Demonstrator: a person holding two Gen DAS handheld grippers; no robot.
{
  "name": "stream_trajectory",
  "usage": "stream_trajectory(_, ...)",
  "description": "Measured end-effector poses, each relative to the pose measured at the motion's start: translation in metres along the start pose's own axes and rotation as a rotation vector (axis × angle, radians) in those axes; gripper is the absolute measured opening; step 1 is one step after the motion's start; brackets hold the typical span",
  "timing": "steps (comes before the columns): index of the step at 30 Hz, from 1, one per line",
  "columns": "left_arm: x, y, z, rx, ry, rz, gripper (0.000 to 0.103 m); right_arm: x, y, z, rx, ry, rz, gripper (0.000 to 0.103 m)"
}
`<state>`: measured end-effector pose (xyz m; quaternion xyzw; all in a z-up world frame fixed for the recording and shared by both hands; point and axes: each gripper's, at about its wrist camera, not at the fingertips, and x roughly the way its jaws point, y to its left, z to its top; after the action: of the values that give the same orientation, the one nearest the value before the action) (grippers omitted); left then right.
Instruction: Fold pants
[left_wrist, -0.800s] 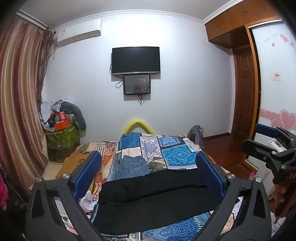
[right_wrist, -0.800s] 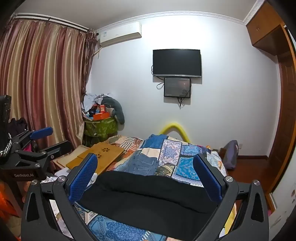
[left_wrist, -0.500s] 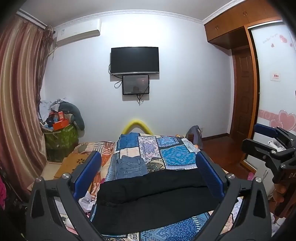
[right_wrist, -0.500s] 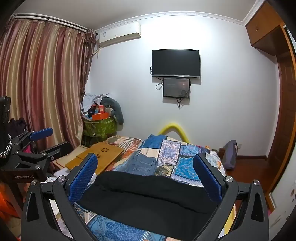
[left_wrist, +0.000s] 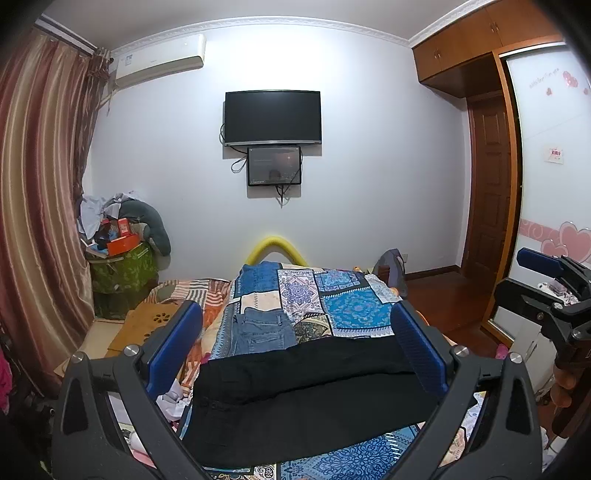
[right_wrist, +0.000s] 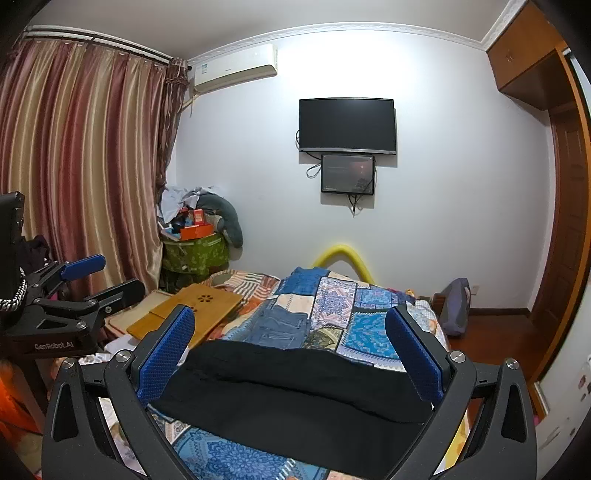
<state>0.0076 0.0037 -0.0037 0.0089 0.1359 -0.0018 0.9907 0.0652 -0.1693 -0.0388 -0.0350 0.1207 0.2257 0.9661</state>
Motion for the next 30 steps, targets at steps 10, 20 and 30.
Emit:
stream_trajectory(10,0.0037,0.0015,-0.0016,-0.002,0.008,-0.007,0.103,0.0015,-0.0021,-0.0014,-0.002,0.004,-0.004,0.103)
stream_trajectory(20,0.0039,0.0006,-0.0023,0.0,0.002,-0.009,0.103,0.0021,-0.0029,-0.0014,0.005,0.008,-0.002,0.103)
stream_trajectory(30,0.0045,0.0028,-0.0033,-0.004,0.005,-0.009,0.103,0.002,-0.0026,-0.001,0.005,0.006,-0.003,0.103)
